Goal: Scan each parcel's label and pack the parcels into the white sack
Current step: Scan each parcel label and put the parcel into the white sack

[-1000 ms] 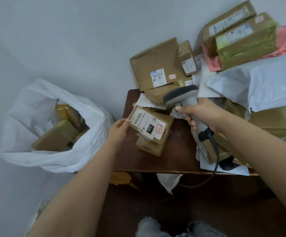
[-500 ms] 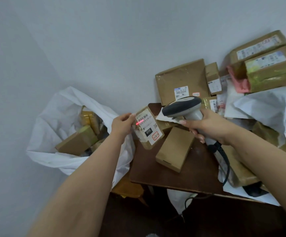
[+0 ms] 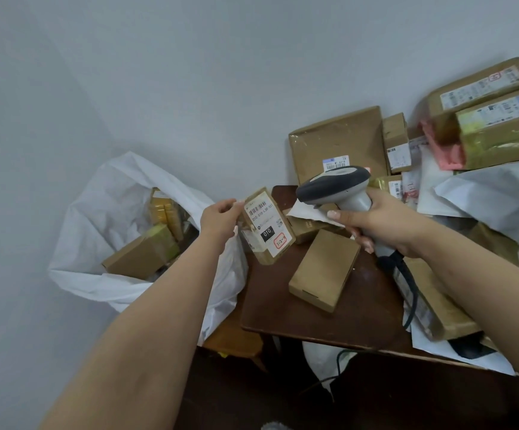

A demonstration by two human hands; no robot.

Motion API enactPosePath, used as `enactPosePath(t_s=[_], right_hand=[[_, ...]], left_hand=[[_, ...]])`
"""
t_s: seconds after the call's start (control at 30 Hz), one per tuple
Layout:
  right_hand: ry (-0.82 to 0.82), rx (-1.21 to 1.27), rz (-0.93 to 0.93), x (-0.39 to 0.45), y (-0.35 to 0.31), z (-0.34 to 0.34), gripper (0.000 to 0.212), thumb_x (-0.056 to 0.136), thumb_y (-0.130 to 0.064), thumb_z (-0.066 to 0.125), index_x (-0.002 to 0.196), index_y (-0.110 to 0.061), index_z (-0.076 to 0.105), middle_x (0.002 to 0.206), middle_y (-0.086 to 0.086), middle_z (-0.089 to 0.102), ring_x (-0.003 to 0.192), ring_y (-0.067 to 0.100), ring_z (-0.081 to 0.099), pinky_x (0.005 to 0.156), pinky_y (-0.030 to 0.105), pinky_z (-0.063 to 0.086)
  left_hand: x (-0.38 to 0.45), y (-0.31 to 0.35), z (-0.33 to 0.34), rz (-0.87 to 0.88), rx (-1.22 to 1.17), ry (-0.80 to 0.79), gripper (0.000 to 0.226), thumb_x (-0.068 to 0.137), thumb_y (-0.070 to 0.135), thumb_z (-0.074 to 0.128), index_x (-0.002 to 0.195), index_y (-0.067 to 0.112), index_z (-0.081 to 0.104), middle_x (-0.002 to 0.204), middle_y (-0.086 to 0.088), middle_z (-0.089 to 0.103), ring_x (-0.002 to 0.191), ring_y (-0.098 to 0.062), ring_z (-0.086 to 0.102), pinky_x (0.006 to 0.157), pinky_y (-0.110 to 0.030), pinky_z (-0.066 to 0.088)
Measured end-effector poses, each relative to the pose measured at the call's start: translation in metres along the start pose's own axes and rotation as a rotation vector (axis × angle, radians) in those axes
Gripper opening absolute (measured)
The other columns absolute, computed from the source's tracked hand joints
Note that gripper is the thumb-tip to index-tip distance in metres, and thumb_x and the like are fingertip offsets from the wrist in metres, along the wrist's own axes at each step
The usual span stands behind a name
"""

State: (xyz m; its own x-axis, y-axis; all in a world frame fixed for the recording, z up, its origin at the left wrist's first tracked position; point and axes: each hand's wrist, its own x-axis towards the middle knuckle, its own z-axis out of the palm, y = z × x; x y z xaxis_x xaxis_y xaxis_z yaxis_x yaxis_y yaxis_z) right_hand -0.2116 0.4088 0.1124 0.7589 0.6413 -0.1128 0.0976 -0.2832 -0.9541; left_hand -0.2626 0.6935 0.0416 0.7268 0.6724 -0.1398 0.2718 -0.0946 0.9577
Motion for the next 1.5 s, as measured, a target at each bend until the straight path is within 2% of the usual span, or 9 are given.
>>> enactPosePath(t_s=[0.3,0.43,0.5,0.53,0.63,0.73,0.97,1.27,1.5], right_hand=[[-0.066,0.015,0.004,0.018,-0.008,0.023,0.033,0.088,-0.028,0.07,0.078,-0.001,0.056,0.058,0.017,0.046,0.039,0.019,0.041,0.046,0.03,0.045],[-0.152,0.018,0.028,0.035,-0.008,0.046,0.037,0.09,-0.027,0.069,0.067,-0.004,0.052,0.05,0.012,0.045,0.04,0.019,0.041,0.048,0.03,0.043],[-0.191,0.021,0.055,0.043,-0.004,0.06,0.036,0.09,-0.028,0.07,0.069,-0.004,0.053,0.053,0.014,0.047,0.041,0.02,0.042,0.048,0.029,0.044],[-0.209,0.02,0.064,0.047,-0.003,0.067,0.035,0.09,-0.029,0.069,0.071,-0.003,0.054,0.055,0.015,0.047,0.042,0.02,0.043,0.048,0.029,0.045],[-0.241,0.045,0.077,0.057,-0.002,0.089,0.03,0.091,-0.028,0.068,0.085,-0.001,0.057,0.064,0.02,0.048,0.044,0.021,0.042,0.048,0.03,0.044],[-0.247,0.099,0.075,0.066,-0.002,0.108,0.027,0.09,-0.025,0.069,0.09,-0.002,0.057,0.067,0.018,0.048,0.042,0.018,0.042,0.044,0.028,0.043],[-0.173,0.098,0.14,0.07,0.005,0.118,0.027,0.091,-0.025,0.069,0.084,-0.003,0.056,0.062,0.015,0.048,0.042,0.017,0.043,0.044,0.028,0.042],[0.084,0.141,0.183,0.028,0.024,0.048,0.032,0.091,-0.027,0.07,0.076,-0.004,0.054,0.058,0.015,0.046,0.044,0.022,0.042,0.045,0.029,0.041],[0.325,0.168,0.157,-0.031,0.031,-0.032,0.03,0.092,-0.019,0.068,0.073,-0.003,0.052,0.045,0.008,0.044,0.034,0.017,0.038,0.038,0.025,0.037]], left_hand=[[0.008,-0.013,-0.034,-0.036,0.006,0.048,0.031,0.091,0.036,0.065,0.115,0.016,0.066,0.101,-0.001,0.069,0.095,-0.02,0.065,0.068,-0.032,0.052],[0.011,-0.031,-0.073,-0.002,0.076,0.17,0.037,0.088,0.044,0.065,0.112,0.016,0.069,0.102,-0.002,0.071,0.085,-0.015,0.067,0.065,-0.028,0.059],[0.008,-0.037,-0.1,0.006,0.116,0.29,0.03,0.091,0.043,0.061,0.106,0.018,0.069,0.098,0.001,0.071,0.081,-0.009,0.065,0.055,-0.017,0.055],[0.007,-0.039,-0.114,0.007,0.155,0.368,0.031,0.092,0.045,0.059,0.107,0.019,0.069,0.098,0.003,0.07,0.084,-0.009,0.064,0.058,-0.017,0.054],[0.01,-0.048,-0.158,0.007,0.198,0.632,0.042,0.091,0.046,0.057,0.115,0.012,0.067,0.109,-0.002,0.069,0.102,-0.019,0.063,0.09,-0.034,0.05],[0.016,-0.052,-0.183,-0.004,0.16,0.73,0.044,0.093,0.037,0.057,0.124,0.007,0.059,0.115,-0.007,0.067,0.107,-0.024,0.062,0.096,-0.038,0.049],[0.041,-0.073,-0.17,-0.313,0.393,0.368,0.05,0.088,0.035,0.061,0.126,0.004,0.052,0.123,-0.015,0.059,0.107,-0.036,0.06,0.093,-0.043,0.052],[0.053,-0.03,-0.035,-0.042,0.262,0.041,0.05,0.092,0.024,0.062,0.138,0.009,0.047,0.134,-0.01,0.049,0.119,-0.031,0.052,0.097,-0.049,0.05],[0.024,0.03,0.091,0.136,0.241,-0.176,0.044,0.091,0.021,0.064,0.131,0.007,0.055,0.133,-0.014,0.054,0.119,-0.029,0.055,0.099,-0.049,0.049]])
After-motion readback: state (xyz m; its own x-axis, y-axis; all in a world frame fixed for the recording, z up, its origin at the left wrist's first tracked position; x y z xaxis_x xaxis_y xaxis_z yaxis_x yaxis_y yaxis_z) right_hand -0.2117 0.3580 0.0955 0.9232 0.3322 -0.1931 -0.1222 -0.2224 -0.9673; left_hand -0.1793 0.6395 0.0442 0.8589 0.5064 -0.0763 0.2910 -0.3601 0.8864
